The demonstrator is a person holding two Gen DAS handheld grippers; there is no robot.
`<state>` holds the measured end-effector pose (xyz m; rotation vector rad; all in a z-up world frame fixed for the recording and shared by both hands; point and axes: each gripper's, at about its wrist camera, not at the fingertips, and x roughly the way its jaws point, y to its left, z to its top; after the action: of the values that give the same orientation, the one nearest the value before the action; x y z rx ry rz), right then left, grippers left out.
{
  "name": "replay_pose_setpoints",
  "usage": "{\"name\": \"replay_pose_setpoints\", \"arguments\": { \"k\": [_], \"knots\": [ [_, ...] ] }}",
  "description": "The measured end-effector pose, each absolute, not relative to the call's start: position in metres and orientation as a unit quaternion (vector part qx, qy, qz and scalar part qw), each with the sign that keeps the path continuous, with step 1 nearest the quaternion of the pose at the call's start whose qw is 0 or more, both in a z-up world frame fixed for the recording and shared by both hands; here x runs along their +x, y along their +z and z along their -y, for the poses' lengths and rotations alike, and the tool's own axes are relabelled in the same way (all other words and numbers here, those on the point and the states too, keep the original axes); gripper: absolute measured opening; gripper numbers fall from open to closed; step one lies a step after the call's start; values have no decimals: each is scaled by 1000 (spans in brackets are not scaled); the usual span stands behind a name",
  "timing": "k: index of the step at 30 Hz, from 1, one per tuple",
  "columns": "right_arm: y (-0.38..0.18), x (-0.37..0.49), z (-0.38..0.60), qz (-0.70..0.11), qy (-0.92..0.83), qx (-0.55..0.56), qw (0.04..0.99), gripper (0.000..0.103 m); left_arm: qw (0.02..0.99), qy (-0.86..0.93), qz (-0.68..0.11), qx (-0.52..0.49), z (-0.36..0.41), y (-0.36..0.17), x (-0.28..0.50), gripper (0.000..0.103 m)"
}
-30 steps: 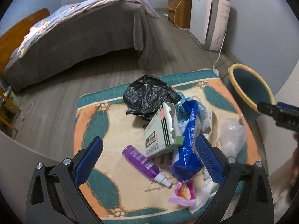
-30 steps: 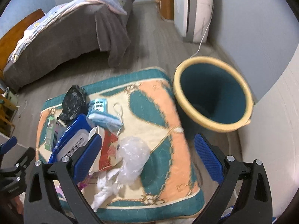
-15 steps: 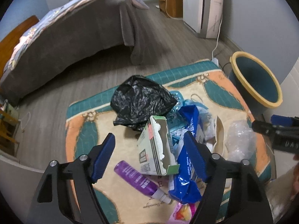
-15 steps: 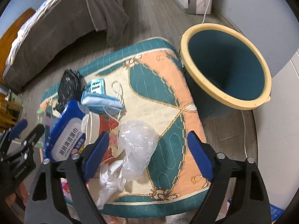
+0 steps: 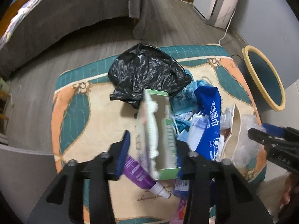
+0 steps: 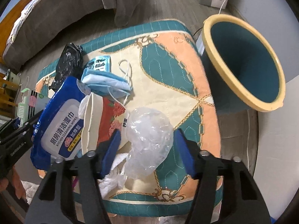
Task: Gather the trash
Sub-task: 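Grasp the green-white box with left tool while right tool grasps the clear plastic bag, then carry both items over the teal bin and open both tools to drop them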
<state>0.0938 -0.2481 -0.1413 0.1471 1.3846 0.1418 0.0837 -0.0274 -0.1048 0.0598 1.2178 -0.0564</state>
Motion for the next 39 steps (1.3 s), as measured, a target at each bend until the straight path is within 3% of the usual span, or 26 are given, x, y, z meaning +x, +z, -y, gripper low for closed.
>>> {"name": "replay_pose_setpoints", "arguments": {
  "k": [3,9,17,25,34,39],
  "knots": [
    [-140,94,248,-635,68,70,766,22,825,-26,-563,48,31,-102,82,20],
    [-124,94,254,-616,64,77,781,12,851,-17,-521,62,30,-73,76,19],
    [-59,93,273,-536,73,57,839,11,892,-26,-448,56,36,-8,64,19],
    [-13,134,301,-454,15,82,887,11,920,-99,-375,57,101,56,84,19],
    [-9,173,372,-417,-73,87,902,11,911,-164,-369,82,186,66,119,19],
    [-27,177,419,-429,-108,101,891,11,895,-199,-387,101,237,45,142,19]
  ]
}}
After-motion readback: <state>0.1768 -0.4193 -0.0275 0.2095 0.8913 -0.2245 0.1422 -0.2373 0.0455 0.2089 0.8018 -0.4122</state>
